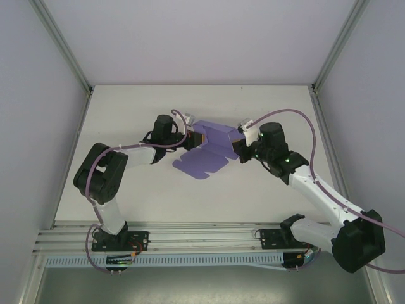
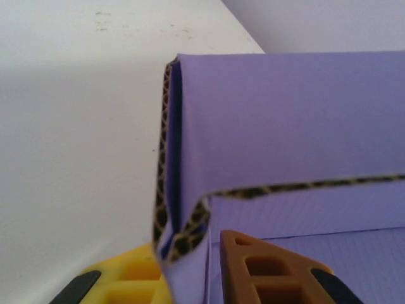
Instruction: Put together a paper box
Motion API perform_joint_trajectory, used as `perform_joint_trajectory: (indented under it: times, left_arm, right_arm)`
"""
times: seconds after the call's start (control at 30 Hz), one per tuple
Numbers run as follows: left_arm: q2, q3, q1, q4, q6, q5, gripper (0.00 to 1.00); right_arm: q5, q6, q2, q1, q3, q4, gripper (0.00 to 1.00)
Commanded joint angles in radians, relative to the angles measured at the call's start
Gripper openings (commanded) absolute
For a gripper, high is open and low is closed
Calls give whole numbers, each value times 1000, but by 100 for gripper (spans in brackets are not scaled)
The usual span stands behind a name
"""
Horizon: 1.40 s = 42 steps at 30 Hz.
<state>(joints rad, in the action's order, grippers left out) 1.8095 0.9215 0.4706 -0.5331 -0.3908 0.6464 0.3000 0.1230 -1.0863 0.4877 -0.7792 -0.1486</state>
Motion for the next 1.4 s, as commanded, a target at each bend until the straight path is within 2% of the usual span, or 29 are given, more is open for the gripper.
perform_joint_trajectory:
  times: [0.0, 0.17, 0.33, 0.4, 0.47, 0.67, 0.77, 0.83, 0.97, 1.07, 1.2, 1.27, 1.33, 1.37]
  left_arm:
    - [-11, -3, 22, -206, -8, 157, 19]
    - [4, 7, 22, -237, 11, 203, 19]
    - [33, 29, 20, -276, 27, 284, 30]
    - [39, 37, 19, -278, 36, 297, 30]
    - [33, 32, 16, -282, 43, 286, 25]
    - [8, 17, 10, -283, 100, 305, 25]
    - [7, 26, 9, -267, 110, 322, 0]
    - [-6, 19, 10, -267, 110, 293, 0]
    - [-43, 10, 11, -173, 128, 150, 0]
    - [-70, 48, 12, 12, 107, -76, 0]
    - [-90, 98, 19, 239, -28, -479, 0]
    - [-80, 153, 29, 410, -68, -647, 0]
    - [-50, 234, 38, 563, -94, -772, 0]
    - [-36, 259, 42, 605, -97, -801, 0]
  right_arm:
    - [74, -7, -6, -3, 1, -34, 0]
    - [111, -1, -17, -9, -5, -39, 0]
    - [156, 27, -14, -9, -2, -43, 0]
    - [166, 39, -11, -13, -3, -52, 0]
    - [169, 40, -7, -16, -3, -52, 0]
    - [221, 47, 5, -30, 1, -44, 0]
    - [231, 44, 1, -41, -6, -45, 0]
    - [229, 46, -4, -47, -8, -52, 0]
    - [201, 49, -15, -49, -9, -66, 0]
    - [202, 41, -27, -50, -11, -68, 0]
    - [155, 7, -40, -39, -16, -65, 0]
    - [130, -12, -33, -30, -10, -49, 0]
    - [112, -21, -22, -19, -2, -35, 0]
    - [103, -27, -21, -13, 0, -29, 0]
